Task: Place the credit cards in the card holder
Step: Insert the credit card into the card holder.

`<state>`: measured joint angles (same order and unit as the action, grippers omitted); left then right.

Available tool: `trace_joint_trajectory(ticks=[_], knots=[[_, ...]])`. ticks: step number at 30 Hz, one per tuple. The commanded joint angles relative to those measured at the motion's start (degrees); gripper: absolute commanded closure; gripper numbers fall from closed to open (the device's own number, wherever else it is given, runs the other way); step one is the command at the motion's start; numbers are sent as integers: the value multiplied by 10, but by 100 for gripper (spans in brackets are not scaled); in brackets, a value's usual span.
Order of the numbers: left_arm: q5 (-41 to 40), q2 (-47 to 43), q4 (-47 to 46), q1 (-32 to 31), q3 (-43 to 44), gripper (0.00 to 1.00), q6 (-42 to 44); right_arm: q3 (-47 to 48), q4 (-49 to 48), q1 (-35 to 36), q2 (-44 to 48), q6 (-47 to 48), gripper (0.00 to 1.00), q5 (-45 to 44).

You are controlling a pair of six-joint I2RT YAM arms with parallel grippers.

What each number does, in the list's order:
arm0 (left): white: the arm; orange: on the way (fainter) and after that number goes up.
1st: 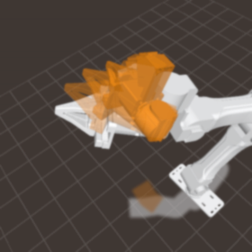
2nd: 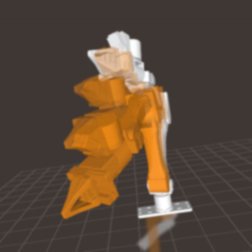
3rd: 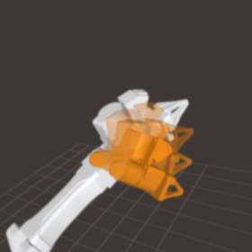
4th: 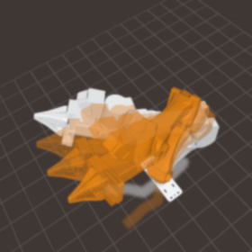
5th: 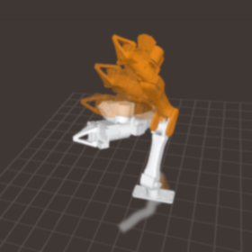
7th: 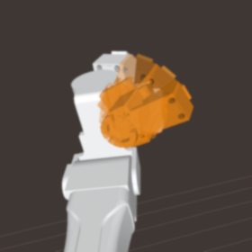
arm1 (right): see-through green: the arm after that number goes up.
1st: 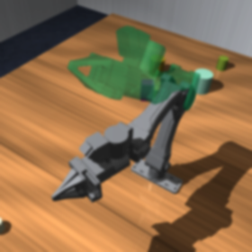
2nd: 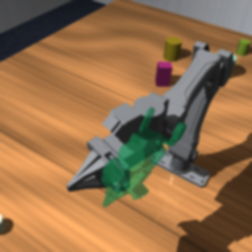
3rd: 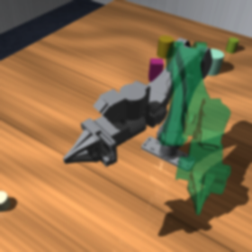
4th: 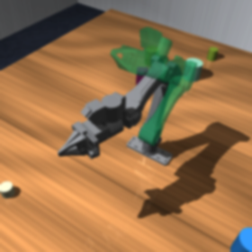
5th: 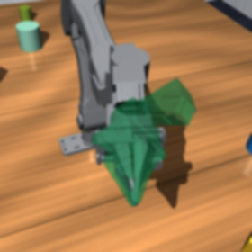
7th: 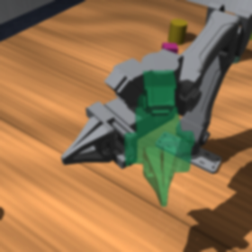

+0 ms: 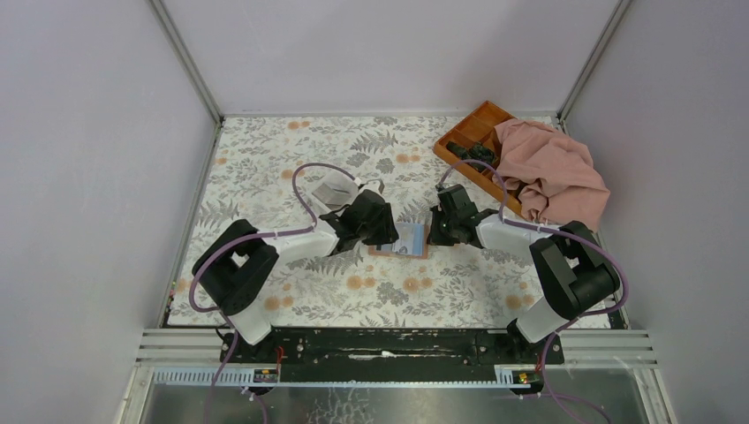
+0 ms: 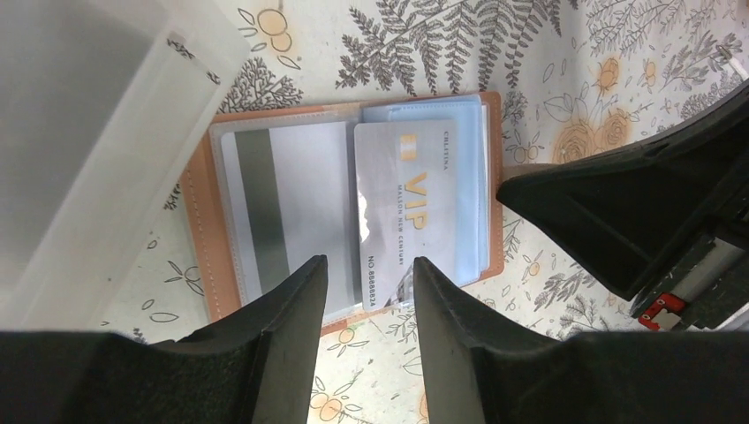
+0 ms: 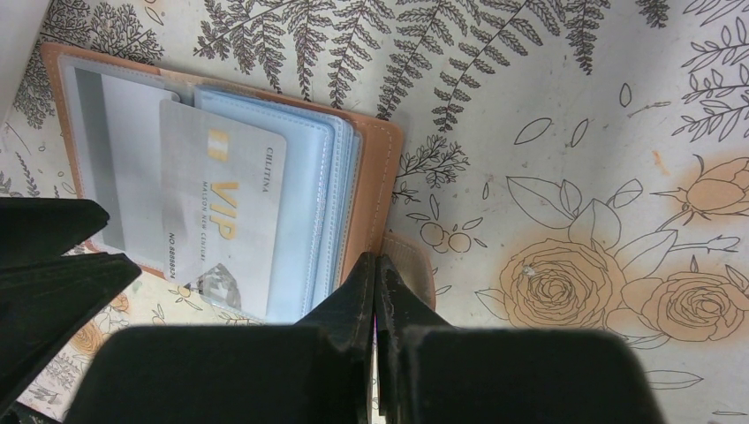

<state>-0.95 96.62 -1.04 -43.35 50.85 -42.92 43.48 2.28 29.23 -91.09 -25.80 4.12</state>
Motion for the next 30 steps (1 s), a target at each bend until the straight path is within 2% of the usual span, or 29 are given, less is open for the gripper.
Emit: trace_joint_trajectory(ticks=[1, 11, 24, 30], knots=[[-42, -10, 39, 2, 24, 52, 28, -7, 0, 0, -24, 7, 100, -16], [-74, 5, 56, 3, 38, 58, 45, -8, -8, 1, -29, 12, 100, -23], [-80, 27, 64, 2, 51, 77, 78, 10, 19, 1, -25, 11, 100, -30], [-74, 42, 61, 3, 59, 82, 88, 17, 29, 1, -26, 13, 100, -30]])
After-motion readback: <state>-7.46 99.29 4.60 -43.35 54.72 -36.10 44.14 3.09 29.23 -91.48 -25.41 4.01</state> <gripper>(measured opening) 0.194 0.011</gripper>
